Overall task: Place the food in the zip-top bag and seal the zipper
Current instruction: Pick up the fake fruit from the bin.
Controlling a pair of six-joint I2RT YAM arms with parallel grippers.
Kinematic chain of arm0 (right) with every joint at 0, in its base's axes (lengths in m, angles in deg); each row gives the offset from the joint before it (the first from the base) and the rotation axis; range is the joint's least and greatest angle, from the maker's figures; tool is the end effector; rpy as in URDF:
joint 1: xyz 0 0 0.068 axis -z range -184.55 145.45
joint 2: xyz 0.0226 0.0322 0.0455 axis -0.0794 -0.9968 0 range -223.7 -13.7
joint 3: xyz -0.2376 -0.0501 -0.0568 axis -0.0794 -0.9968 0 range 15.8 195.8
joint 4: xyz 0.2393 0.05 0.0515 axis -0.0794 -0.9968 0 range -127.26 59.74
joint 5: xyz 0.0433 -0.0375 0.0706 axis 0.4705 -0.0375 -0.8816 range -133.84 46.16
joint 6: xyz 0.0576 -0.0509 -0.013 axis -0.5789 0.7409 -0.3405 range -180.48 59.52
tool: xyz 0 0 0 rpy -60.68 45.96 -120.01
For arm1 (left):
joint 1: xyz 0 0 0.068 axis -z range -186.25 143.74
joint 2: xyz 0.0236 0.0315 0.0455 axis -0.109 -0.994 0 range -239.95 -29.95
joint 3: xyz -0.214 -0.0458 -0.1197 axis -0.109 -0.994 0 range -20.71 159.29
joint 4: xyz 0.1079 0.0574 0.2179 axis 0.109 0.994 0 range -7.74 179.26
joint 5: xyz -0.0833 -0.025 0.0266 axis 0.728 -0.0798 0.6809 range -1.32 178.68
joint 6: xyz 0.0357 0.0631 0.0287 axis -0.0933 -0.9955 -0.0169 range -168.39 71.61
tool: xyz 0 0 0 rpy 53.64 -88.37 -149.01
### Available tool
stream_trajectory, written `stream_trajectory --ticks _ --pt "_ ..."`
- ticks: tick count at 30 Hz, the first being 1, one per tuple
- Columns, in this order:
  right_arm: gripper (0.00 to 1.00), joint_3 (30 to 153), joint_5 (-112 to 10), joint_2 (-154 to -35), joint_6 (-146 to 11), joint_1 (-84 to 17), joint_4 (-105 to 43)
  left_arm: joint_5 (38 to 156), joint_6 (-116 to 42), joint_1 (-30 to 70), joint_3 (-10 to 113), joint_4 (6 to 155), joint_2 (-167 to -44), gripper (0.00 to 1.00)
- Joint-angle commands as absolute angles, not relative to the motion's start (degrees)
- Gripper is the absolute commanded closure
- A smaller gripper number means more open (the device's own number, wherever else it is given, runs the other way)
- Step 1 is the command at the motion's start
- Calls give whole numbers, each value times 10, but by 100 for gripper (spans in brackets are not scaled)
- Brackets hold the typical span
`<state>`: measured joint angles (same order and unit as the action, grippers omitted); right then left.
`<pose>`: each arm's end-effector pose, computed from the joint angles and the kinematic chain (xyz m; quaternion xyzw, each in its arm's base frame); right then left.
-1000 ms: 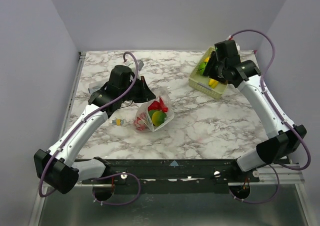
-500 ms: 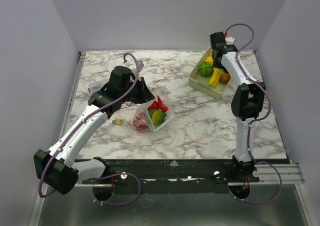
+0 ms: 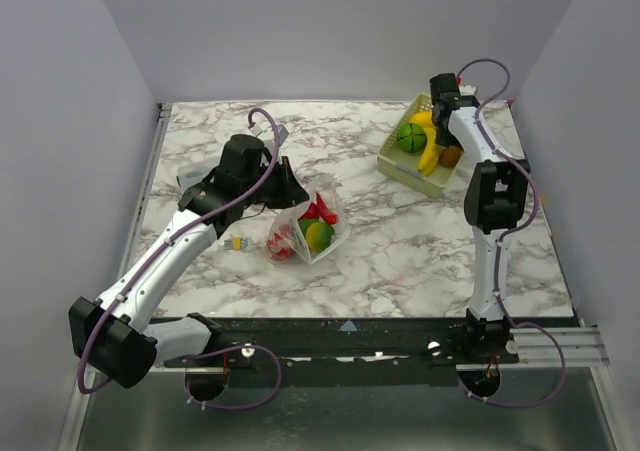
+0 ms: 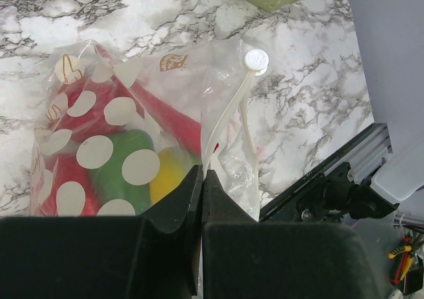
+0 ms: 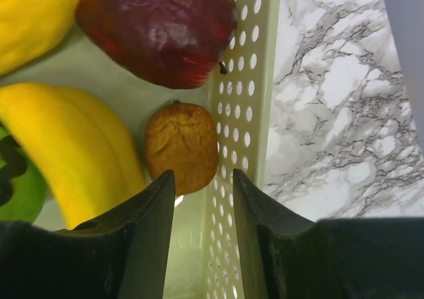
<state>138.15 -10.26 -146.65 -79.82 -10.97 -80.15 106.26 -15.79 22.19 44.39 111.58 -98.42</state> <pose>0.4877 0.0177 0.1925 0.1773 0.9117 -0.2179 0.3000 0.2396 -0.1528 0.3085 0.0418 0.8693 -0.3562 0.3401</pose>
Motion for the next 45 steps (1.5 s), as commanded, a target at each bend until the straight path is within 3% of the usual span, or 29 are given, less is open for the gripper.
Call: stream_trajectory --ticks 1,11,22,38,45 --pt "55 1367 -133 -1504 -791 -98 -783 1075 -158 221 438 1102 -976 100" --pt "42 1358 -160 -1533 -790 -96 -760 1075 -159 221 437 1101 -977 100" --pt "44 1354 -155 -1544 -777 -96 -742 1080 -156 221 433 1095 -976 100" --pt "83 1323 -218 -1389 -817 -96 -721 1086 -153 221 431 1093 -981 100" --pt "90 1144 -380 -1219 -861 -98 -654 1087 -153 221 432 1093 -983 100"
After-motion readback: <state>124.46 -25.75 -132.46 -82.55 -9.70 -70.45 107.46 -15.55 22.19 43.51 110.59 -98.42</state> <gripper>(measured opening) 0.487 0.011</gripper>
